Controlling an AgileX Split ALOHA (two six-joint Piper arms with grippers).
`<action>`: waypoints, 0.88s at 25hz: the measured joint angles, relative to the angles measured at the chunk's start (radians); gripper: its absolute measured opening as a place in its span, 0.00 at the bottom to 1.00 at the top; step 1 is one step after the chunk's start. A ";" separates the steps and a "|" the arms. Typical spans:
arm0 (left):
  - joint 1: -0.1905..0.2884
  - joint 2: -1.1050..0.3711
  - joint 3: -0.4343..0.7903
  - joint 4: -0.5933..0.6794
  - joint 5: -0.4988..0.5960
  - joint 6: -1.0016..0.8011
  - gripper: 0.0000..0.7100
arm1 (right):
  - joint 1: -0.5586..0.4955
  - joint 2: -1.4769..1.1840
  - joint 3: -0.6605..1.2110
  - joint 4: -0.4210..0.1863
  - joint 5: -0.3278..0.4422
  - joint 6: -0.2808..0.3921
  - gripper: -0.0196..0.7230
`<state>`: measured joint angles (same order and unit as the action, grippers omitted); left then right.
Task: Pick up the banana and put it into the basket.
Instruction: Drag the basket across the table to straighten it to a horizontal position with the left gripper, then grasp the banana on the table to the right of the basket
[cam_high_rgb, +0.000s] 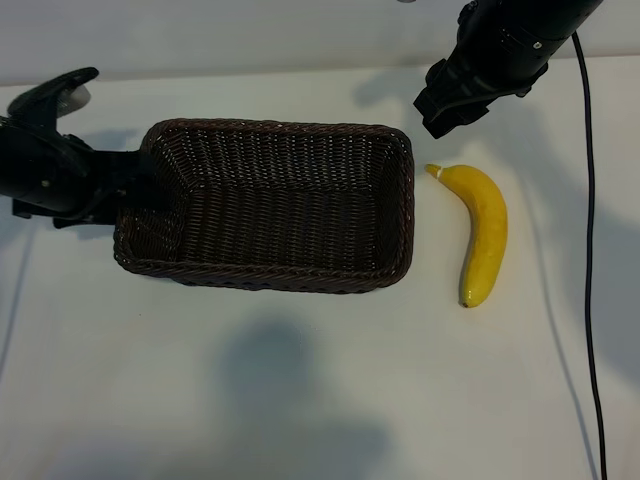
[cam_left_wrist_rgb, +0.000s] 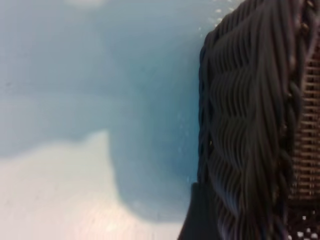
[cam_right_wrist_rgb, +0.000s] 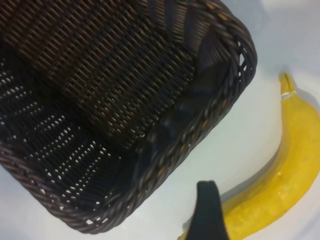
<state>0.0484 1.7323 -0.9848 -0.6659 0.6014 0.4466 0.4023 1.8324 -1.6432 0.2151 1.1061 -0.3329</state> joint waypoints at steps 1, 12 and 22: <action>0.000 -0.014 0.000 0.021 0.010 -0.014 0.85 | 0.000 0.000 0.000 0.000 0.000 0.000 0.77; 0.000 -0.217 0.000 0.117 0.130 -0.057 0.85 | 0.000 0.000 0.000 0.000 0.000 0.000 0.77; 0.000 -0.367 0.000 0.168 0.202 -0.066 0.85 | 0.000 0.000 0.000 0.000 0.002 0.000 0.77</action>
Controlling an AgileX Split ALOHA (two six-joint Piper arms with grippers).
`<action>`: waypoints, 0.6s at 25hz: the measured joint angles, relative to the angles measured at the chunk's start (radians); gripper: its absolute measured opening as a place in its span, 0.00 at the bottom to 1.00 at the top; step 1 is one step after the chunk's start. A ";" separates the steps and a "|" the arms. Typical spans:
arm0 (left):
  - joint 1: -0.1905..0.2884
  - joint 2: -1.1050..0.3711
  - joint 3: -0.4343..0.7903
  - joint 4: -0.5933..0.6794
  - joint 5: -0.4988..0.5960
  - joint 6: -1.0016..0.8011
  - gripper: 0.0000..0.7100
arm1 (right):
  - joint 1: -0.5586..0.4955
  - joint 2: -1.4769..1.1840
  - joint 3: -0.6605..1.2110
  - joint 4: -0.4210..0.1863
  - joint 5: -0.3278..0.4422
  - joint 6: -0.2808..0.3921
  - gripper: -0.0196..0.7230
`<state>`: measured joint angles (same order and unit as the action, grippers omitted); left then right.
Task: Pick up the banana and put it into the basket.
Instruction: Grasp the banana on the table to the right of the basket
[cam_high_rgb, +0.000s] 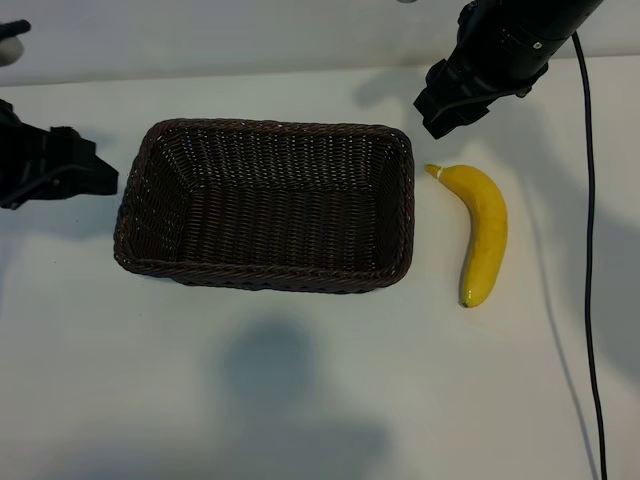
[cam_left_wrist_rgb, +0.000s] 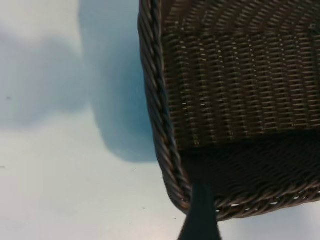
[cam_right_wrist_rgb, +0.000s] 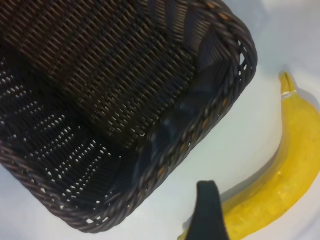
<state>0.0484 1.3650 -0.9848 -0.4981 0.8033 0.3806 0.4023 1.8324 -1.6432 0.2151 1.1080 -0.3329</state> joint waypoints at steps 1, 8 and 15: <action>0.000 -0.002 0.000 0.002 0.000 -0.004 0.85 | 0.000 0.000 0.000 0.000 0.000 0.000 0.77; 0.000 -0.003 0.000 0.049 0.018 -0.039 0.85 | 0.000 0.000 0.000 0.000 0.005 0.004 0.77; 0.000 0.001 0.000 0.077 0.017 -0.048 0.85 | 0.000 0.000 0.000 -0.003 0.004 0.033 0.77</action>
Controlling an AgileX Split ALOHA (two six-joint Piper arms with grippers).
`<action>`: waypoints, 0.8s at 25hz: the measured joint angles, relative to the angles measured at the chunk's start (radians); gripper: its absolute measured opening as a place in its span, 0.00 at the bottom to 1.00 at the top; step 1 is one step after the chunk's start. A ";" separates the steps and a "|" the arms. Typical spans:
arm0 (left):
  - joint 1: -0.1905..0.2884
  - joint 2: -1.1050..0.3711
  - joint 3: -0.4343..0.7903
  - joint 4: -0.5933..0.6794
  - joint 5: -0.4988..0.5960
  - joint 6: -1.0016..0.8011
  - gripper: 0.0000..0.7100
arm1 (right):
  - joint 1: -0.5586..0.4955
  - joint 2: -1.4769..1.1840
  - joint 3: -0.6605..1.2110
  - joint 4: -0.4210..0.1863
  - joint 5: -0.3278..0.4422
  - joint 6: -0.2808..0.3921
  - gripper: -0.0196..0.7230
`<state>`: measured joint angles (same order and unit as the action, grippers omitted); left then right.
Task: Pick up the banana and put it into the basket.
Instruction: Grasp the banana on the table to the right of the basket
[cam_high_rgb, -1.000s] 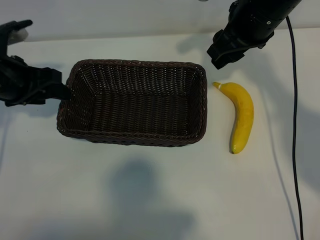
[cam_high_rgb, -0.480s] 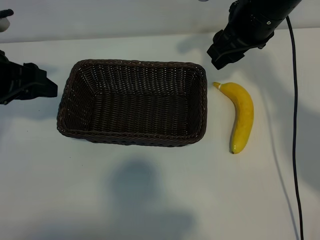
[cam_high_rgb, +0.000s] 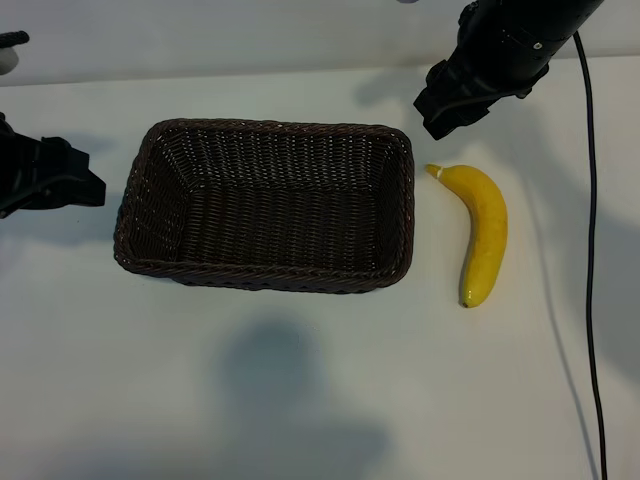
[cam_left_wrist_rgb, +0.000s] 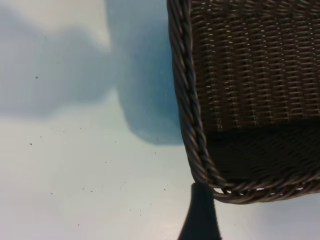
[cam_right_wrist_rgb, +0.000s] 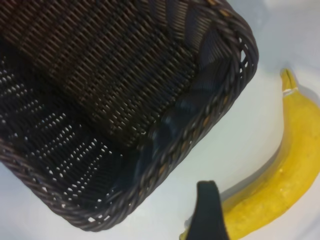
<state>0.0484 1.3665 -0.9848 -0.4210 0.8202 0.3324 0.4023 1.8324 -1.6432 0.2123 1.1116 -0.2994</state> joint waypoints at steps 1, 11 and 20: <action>0.000 0.000 0.000 0.000 -0.003 0.000 0.85 | 0.000 0.000 0.000 -0.010 -0.002 0.026 0.77; 0.000 0.000 0.000 0.002 -0.020 0.000 0.85 | 0.000 0.107 0.000 -0.212 0.031 0.155 0.78; 0.000 0.000 0.000 0.002 -0.040 0.001 0.85 | 0.000 0.231 0.000 -0.235 0.044 0.148 0.81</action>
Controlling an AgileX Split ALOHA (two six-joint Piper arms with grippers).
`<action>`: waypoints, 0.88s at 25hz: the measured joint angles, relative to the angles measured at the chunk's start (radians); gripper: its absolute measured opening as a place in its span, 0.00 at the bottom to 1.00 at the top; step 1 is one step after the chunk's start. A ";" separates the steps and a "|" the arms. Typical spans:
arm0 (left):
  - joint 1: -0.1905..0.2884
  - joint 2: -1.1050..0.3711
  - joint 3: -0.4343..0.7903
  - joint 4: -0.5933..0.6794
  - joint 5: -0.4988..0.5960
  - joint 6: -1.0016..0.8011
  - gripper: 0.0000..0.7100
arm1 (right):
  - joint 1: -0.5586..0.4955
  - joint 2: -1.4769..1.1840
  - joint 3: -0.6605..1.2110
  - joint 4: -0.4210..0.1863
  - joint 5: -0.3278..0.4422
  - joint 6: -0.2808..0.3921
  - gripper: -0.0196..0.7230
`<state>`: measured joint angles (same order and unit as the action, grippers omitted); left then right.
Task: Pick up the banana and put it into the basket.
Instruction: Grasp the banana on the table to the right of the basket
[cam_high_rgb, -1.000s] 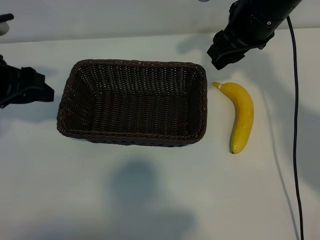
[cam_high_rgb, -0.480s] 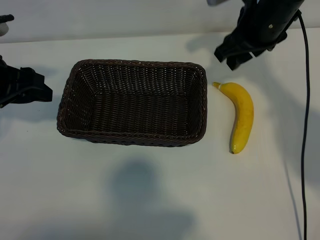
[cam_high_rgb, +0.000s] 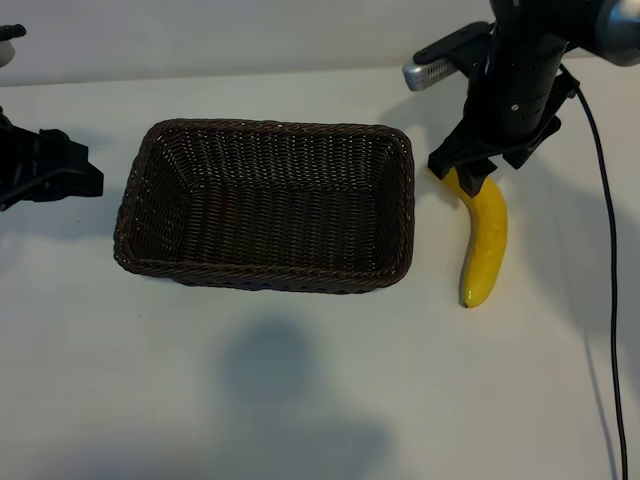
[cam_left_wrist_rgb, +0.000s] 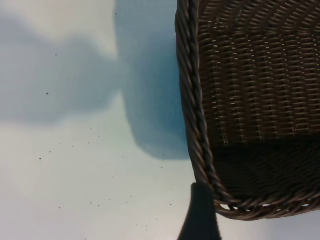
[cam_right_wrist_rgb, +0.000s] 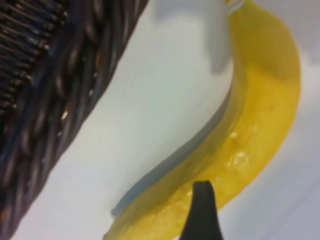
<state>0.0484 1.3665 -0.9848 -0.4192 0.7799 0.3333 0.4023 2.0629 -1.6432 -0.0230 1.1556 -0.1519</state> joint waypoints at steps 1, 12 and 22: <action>0.000 0.000 0.000 0.000 -0.001 0.000 0.85 | 0.000 0.005 0.000 0.000 0.000 -0.007 0.81; 0.000 0.000 0.000 0.001 -0.014 0.000 0.85 | 0.000 0.008 0.000 -0.042 0.014 0.019 0.82; 0.000 0.000 0.000 0.002 -0.014 0.000 0.85 | 0.000 0.008 0.000 -0.034 0.054 0.044 0.82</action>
<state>0.0484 1.3665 -0.9848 -0.4173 0.7657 0.3333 0.4023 2.0706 -1.6432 -0.0572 1.2098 -0.1079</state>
